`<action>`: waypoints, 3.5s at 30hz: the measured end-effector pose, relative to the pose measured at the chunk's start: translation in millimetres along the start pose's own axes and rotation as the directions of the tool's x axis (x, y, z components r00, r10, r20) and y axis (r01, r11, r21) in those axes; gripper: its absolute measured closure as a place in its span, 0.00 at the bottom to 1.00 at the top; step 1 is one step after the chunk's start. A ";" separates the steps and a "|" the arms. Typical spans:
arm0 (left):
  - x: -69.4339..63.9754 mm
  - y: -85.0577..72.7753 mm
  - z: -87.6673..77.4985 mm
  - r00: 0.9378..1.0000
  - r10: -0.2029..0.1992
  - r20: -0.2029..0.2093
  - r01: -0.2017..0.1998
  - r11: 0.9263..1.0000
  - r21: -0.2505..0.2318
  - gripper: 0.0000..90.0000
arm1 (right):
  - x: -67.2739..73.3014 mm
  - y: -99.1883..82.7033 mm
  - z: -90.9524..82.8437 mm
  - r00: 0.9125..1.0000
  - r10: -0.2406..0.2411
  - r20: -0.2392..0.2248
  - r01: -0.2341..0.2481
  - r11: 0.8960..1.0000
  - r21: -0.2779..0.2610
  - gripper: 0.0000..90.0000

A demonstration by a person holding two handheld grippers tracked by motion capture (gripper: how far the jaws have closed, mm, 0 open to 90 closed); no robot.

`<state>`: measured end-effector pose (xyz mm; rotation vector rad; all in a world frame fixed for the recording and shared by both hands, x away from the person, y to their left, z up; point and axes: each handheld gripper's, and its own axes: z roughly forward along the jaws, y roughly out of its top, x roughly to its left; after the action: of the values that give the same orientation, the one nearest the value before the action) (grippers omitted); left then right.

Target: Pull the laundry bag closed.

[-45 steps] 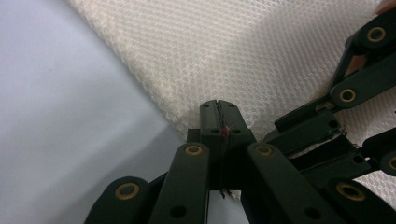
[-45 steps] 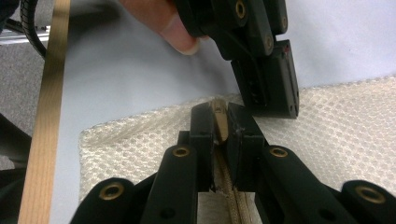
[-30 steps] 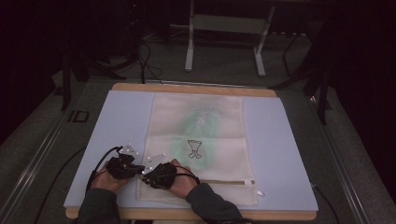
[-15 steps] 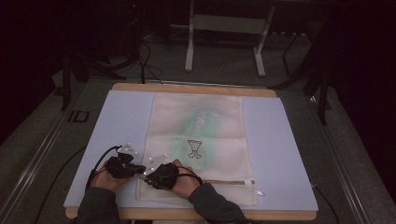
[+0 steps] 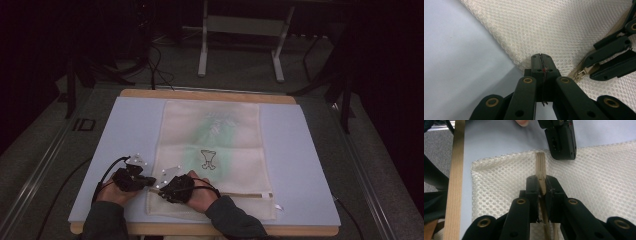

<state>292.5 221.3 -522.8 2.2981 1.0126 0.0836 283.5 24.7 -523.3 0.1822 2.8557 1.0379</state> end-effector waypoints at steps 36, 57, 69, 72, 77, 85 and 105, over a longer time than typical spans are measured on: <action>-1.3 -0.6 0.0 1.000 0.010 -0.007 -0.010 1.000 -0.004 1.00 | -0.1 -15.6 -20.9 1.000 -0.008 0.005 0.007 0.999 0.033 0.91; -1.4 -0.4 0.0 1.000 0.012 -0.008 -0.013 1.000 -0.002 1.00 | 0.5 -25.5 -30.5 1.000 -0.012 0.010 0.011 0.998 0.058 0.91; -1.7 -0.4 0.2 1.000 0.016 -0.009 -0.016 1.000 -0.004 1.00 | 1.8 -31.5 -35.7 1.000 -0.007 0.017 0.006 0.998 0.065 0.91; -1.8 -0.4 0.2 1.000 0.016 -0.010 -0.016 1.000 -0.004 1.00 | 1.5 -34.0 -38.0 1.000 -0.007 0.020 0.006 0.998 0.060 0.91; -1.9 -0.2 0.1 1.000 0.018 -0.011 -0.018 1.000 -0.002 1.00 | 1.9 -36.6 -41.5 1.000 -0.006 0.025 0.004 0.998 0.067 0.91; -2.0 -0.1 0.1 1.000 0.020 -0.013 -0.020 1.000 0.000 1.00 | 2.4 -41.5 -45.5 1.000 -0.001 0.029 -0.001 0.997 0.072 0.91; -2.3 0.0 0.0 1.000 0.022 -0.015 -0.022 1.000 0.001 1.00 | 1.3 -52.3 -54.9 0.999 0.009 0.031 -0.011 0.996 0.083 0.91</action>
<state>290.9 219.8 -522.4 2.3127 0.9958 0.1095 270.8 -49.6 -515.1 0.2174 2.8749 0.9101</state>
